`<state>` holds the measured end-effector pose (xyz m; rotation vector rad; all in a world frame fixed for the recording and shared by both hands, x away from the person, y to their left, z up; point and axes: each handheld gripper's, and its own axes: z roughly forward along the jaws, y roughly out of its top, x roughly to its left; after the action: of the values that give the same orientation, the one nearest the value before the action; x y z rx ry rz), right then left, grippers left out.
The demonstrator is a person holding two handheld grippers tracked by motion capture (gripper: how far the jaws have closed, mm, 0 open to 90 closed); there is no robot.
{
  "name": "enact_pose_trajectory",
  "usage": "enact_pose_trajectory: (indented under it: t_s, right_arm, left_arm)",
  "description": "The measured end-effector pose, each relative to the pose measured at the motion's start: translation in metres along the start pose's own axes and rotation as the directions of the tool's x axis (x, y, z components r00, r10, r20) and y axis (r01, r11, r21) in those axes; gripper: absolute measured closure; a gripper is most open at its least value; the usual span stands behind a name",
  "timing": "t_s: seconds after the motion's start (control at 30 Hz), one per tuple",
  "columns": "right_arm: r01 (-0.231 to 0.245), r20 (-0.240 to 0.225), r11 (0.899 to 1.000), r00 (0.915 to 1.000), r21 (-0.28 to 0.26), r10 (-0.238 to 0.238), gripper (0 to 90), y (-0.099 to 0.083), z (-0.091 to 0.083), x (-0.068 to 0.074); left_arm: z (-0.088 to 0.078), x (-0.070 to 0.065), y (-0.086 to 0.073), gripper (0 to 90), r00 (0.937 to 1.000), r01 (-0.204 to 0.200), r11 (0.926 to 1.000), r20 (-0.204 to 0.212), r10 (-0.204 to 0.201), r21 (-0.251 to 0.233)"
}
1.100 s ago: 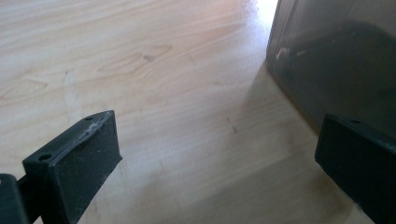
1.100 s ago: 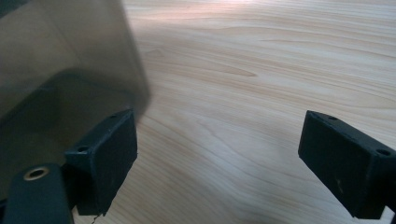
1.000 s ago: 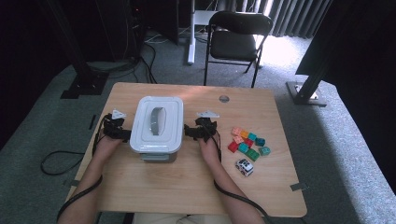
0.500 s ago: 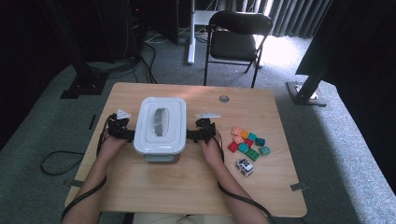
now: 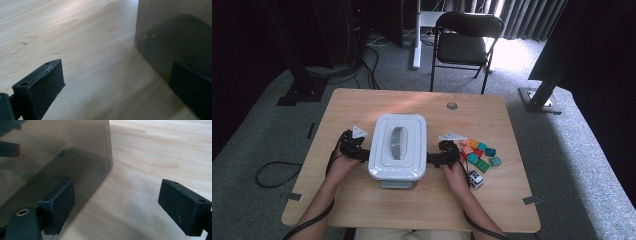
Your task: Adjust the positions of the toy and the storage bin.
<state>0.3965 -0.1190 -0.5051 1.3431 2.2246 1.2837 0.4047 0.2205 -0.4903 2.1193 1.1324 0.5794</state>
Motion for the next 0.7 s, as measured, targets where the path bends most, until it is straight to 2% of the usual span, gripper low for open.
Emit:
enact_pose_trajectory:
  t_s: [0.17, 0.23, 0.33, 0.43, 0.5, 0.7]
  right_arm:
    - [-0.010, -0.022, 1.000, 0.9997, -0.001, 0.010, 13.5, -0.013, -0.017, 0.000]
    - [0.011, -0.015, 1.000, 0.9998, -0.004, -0.011, 13.5, -0.020, -0.029, 0.000]
    - [0.025, -0.006, 1.000, 0.9997, -0.009, -0.025, 13.5, -0.024, -0.035, 0.001]
    - [0.040, -0.003, 0.999, 0.9992, -0.015, -0.040, 13.6, -0.031, -0.043, 0.003]
    - [0.036, -0.017, 0.999, 0.9992, -0.015, -0.036, 13.6, -0.036, -0.048, 0.003]
    - [0.077, -0.026, 0.997, 0.9967, -0.016, -0.077, 13.4, -0.046, -0.061, 0.007]
  left_arm:
    - [-0.006, -0.019, -0.004, 0.6, 0.9997, -0.013, 0.9999, 0.022, 0.013, 0.007]
    - [-0.009, -0.027, -0.005, 0.6, 0.9994, -0.026, 0.9996, 0.024, 0.026, 0.008]
    - [-0.014, -0.037, -0.006, 0.6, 0.9988, -0.047, 0.9988, 0.018, 0.046, 0.018]
    - [-0.018, -0.045, -0.009, 0.6, 0.9982, -0.054, 0.9983, 0.025, 0.054, 0.021]
    - [-0.021, -0.050, -0.011, 0.6, 0.9980, -0.055, 0.9983, 0.031, 0.054, 0.021]
    - [-0.029, -0.060, -0.019, 0.6, 0.9980, -0.052, 0.9985, 0.038, 0.051, 0.017]
